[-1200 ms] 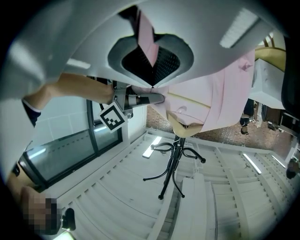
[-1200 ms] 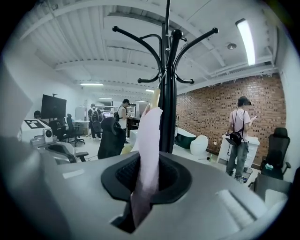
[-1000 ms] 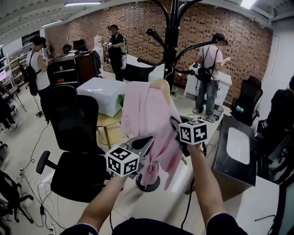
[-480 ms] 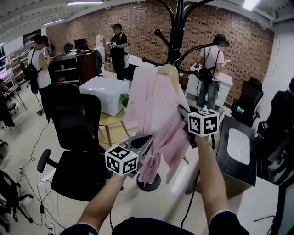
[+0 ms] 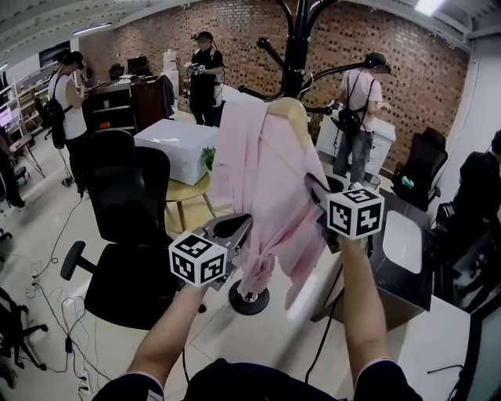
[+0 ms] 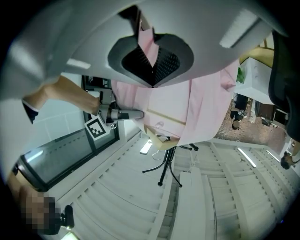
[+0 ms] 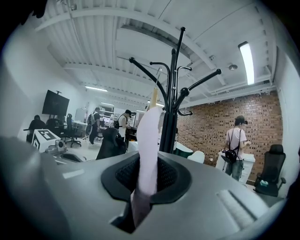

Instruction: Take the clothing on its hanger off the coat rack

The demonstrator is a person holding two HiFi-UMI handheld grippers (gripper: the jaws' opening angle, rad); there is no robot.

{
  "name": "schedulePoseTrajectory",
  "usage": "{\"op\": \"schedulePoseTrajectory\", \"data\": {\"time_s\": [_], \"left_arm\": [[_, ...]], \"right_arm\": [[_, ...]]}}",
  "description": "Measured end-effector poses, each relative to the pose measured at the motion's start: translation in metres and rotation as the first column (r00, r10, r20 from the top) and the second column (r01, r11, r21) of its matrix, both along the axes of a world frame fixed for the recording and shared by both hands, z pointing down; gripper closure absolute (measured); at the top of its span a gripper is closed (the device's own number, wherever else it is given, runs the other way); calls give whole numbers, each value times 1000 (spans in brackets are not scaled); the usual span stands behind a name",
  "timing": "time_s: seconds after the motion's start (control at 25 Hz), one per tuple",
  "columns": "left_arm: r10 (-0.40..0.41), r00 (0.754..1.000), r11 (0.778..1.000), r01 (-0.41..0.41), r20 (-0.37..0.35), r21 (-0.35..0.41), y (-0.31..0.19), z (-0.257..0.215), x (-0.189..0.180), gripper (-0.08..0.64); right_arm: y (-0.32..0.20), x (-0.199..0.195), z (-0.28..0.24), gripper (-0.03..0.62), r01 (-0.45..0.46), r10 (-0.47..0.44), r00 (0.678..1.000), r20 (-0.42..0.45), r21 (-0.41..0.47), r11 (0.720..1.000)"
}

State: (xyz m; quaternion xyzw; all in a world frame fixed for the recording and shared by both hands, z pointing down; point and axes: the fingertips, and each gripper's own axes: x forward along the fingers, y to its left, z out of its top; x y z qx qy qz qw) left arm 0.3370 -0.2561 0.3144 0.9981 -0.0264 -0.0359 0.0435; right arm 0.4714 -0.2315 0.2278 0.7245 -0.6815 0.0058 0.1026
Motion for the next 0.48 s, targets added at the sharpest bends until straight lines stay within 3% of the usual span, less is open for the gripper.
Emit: {"op": "schedulePoseTrajectory", "data": {"time_s": [0.24,0.48], "left_arm": [[-63,998,998,63,-5,15,19,-7,-14,548],[-190,982,981,190,4,29,33,-2,-50,548]], "right_arm": [[27,-17,5,555,59,-59,998,0,1,998],[55,-41,17,555,152,-152,988,4,-1,988]]}}
